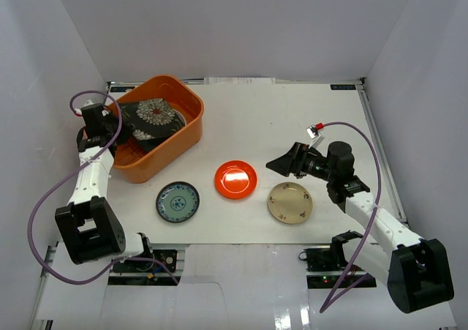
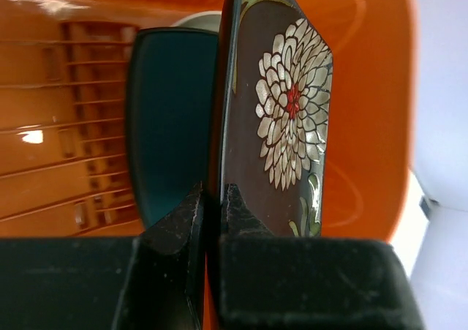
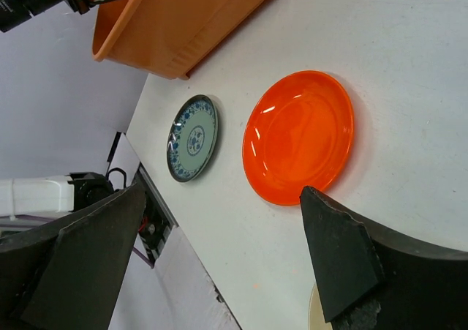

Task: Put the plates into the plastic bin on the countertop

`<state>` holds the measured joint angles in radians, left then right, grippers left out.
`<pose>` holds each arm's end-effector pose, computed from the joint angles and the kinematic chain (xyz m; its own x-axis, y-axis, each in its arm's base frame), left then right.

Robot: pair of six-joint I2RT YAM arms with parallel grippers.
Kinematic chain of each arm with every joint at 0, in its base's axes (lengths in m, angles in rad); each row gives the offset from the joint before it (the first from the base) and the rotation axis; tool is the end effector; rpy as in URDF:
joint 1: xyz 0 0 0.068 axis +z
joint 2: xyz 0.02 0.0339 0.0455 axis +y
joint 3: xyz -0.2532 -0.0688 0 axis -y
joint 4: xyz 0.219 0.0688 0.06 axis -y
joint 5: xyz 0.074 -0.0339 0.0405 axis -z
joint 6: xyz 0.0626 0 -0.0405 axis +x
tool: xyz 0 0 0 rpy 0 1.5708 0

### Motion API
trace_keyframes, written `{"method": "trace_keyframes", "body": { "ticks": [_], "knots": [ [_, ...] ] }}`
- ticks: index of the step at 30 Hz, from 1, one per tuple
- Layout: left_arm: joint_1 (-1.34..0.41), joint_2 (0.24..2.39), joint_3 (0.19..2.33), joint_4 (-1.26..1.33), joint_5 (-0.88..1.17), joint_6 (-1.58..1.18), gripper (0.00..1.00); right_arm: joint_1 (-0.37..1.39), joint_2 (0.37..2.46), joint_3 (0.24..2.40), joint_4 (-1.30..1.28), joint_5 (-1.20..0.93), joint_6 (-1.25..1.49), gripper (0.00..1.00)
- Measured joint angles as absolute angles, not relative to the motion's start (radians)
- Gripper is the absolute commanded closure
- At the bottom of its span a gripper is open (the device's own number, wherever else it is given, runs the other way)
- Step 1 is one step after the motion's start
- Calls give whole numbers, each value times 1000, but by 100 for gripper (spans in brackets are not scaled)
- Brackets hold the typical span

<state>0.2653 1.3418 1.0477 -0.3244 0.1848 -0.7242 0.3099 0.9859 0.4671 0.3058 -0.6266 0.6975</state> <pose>0.2925 0.0675 0.2754 -0.3441 -0.7684 -0.5397 -0.4555 0.6392 -0.6196 0.2003 0.1027 0.2418 -0.6636 0.3338 -0.6695 -0.4784 0.4987 0.7228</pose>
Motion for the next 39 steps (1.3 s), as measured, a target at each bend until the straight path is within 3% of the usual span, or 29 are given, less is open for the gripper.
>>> {"method": "trace_keyframes", "body": {
  "ticks": [9,12,13,20,39],
  "knots": [
    [266,1351,933,-287,90,-668,98,374,1014,469,252,-535,632,8],
    [267,1363,919,-260,86,-667,67,426,1039,474,220,-476,604,8],
    [267,1363,919,-249,86,-663,52,440,1049,477,211,-457,596,8],
    [266,1362,918,-213,79,-634,2,497,1113,485,177,-358,564,11],
    [224,1052,913,-284,-62,-558,2,611,1619,693,253,-244,599,40]
  ]
}}
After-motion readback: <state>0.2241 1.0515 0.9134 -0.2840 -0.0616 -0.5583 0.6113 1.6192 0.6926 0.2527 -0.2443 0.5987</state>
